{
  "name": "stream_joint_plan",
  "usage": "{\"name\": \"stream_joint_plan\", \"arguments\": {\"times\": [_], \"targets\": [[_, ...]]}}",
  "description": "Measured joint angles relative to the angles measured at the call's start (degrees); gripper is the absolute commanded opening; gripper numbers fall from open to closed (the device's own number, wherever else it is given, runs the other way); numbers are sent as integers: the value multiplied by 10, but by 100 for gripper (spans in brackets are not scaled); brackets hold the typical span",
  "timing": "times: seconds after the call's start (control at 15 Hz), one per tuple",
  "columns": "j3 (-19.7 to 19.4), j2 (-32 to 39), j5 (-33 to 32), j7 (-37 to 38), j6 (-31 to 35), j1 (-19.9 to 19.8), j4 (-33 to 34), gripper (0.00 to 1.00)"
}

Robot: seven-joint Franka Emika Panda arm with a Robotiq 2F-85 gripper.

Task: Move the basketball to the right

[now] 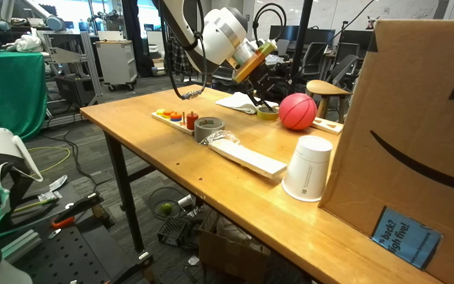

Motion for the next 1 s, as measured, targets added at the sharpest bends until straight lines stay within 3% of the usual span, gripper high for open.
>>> {"name": "stream_joint_plan", "arguments": {"times": [0.6, 1.0], "targets": [[-3, 8, 0, 3, -25, -17, 3, 100], [-42, 7, -2, 22, -63, -56, 3, 100]]}}
